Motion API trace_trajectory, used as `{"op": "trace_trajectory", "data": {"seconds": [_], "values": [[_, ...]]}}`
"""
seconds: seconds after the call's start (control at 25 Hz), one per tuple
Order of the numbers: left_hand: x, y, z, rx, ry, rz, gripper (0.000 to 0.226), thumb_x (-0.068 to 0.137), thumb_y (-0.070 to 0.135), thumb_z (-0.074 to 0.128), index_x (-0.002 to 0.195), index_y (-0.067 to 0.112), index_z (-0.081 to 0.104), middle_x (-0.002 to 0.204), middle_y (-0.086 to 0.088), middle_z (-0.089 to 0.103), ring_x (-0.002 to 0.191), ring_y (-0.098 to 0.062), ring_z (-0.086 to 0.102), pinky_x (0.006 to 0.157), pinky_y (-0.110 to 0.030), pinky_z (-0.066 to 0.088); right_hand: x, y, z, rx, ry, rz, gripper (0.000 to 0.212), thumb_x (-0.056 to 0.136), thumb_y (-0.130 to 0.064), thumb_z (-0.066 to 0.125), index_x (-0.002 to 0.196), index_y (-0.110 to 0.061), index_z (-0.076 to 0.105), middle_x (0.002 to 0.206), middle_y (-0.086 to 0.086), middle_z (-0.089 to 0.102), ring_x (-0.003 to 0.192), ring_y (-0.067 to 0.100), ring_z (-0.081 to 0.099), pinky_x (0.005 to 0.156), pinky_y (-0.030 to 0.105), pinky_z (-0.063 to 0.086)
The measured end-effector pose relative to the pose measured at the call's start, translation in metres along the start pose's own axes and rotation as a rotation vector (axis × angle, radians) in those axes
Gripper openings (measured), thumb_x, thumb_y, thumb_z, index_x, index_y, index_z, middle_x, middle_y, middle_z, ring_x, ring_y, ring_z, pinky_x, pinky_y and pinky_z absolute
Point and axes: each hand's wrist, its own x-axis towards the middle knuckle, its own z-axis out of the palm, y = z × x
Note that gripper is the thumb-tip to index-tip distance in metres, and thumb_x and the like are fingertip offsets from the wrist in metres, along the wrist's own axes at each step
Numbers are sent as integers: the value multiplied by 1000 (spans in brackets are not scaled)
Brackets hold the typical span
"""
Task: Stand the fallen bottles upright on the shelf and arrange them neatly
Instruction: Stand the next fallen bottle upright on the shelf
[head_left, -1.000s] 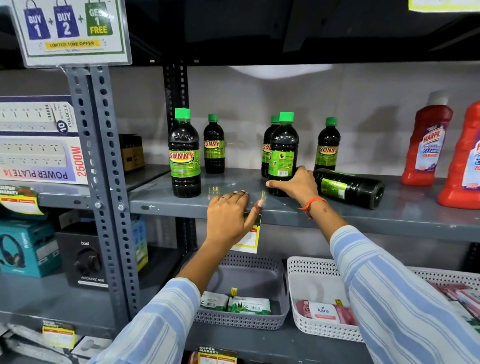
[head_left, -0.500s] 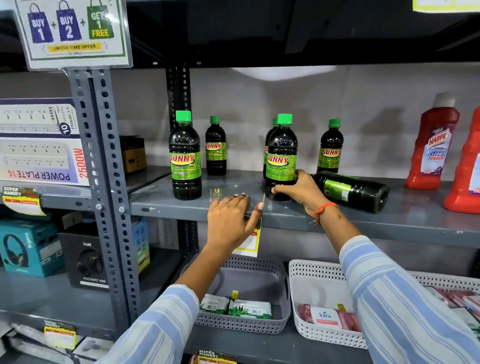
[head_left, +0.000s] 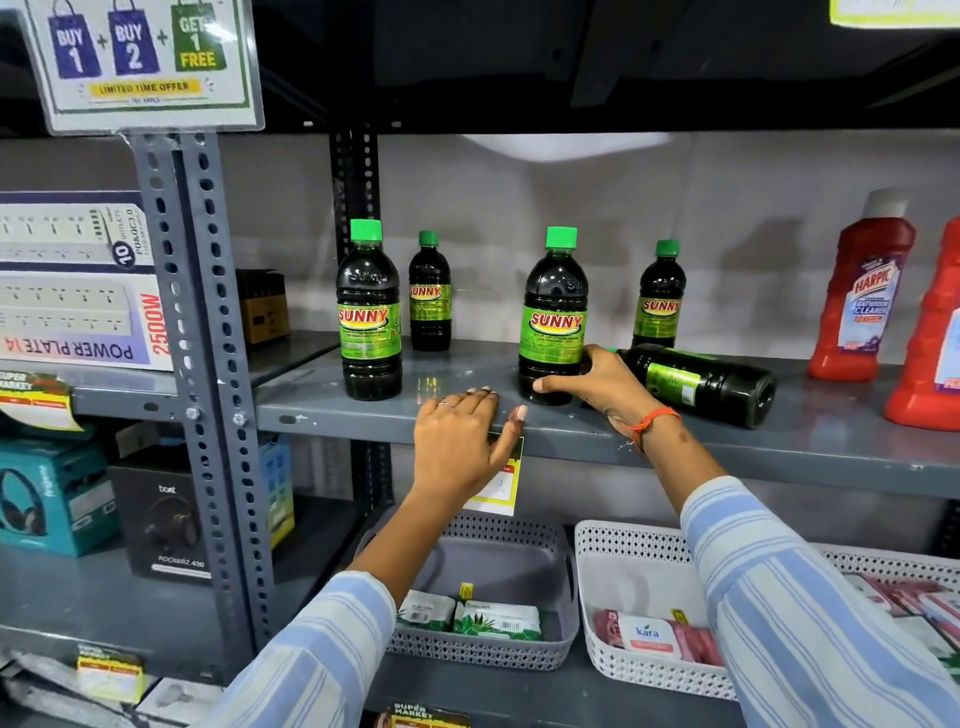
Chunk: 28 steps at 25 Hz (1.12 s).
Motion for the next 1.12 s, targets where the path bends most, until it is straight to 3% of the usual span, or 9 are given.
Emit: {"op": "trace_trajectory", "data": {"seconds": [0.24, 0.48, 0.6, 0.68, 0.8, 0.88, 1.0, 1.12], "values": [[-2, -1, 1, -5, -4, 5, 56, 90, 49, 34, 91, 9, 74, 91, -6, 75, 82, -25, 70, 71, -33, 49, -6, -4, 1, 25, -46, -8, 45, 68, -8, 82, 110, -11, 66, 101, 8, 70, 92, 19, 66, 73, 20, 51], [-3, -3, 4, -8, -58, 25, 64, 89, 55, 31, 96, 7, 72, 95, -8, 74, 86, -28, 68, 73, -36, 47, -17, -11, 0, 20, -88, 7, 33, 69, -7, 81, 93, -24, 65, 101, 8, 71, 100, 25, 66, 99, 43, 51], [3, -3, 1, -31, -77, -14, 73, 90, 59, 26, 122, 2, 60, 121, -16, 64, 109, -31, 61, 93, -43, 45, -18, -14, 0, 100, -103, 18, 38, 70, -31, 81, 102, -22, 65, 108, 3, 71, 104, 18, 65, 103, 40, 48], [4, 6, -2, -47, -49, -7, 79, 90, 59, 26, 141, -1, 38, 146, -18, 41, 133, -30, 39, 111, -45, 29, -19, -11, -4, 157, 94, 10, 65, 71, -52, 73, 119, -11, 60, 118, 7, 66, 111, 20, 61, 103, 38, 47], [15, 38, -9, -69, 15, 79, 82, 91, 58, 30, 147, -2, 22, 155, -17, 20, 144, -27, 17, 117, -43, 13, -26, -7, -32, -58, 526, -240, 36, 86, -36, 63, 104, -5, 66, 103, 12, 69, 90, 19, 63, 86, 30, 54], [25, 63, -12, -80, 27, 127, 80, 92, 55, 32, 147, -2, 20, 155, -17, 19, 144, -26, 14, 118, -42, 12, -25, -6, -62, -433, 596, -325, 29, 86, -30, 60, 102, -7, 66, 103, 14, 65, 95, 26, 60, 87, 39, 50], [27, 103, -1, -132, 42, 183, 73, 93, 48, 39, 142, -5, 32, 151, -20, 30, 141, -28, 24, 115, -42, 22, -19, -1, -109, -1073, 342, -147, 49, 83, -42, 63, 111, -1, 61, 116, 21, 59, 114, 37, 49, 89, 44, 45], [20, 135, 20, -95, -40, 119, 68, 91, 48, 36, 130, -5, 49, 139, -22, 47, 129, -32, 45, 108, -42, 35, -19, 0, -132, -1051, 26, 92, 62, 79, -59, 61, 105, -3, 63, 112, 22, 66, 98, 35, 58, 73, 33, 43]]}}
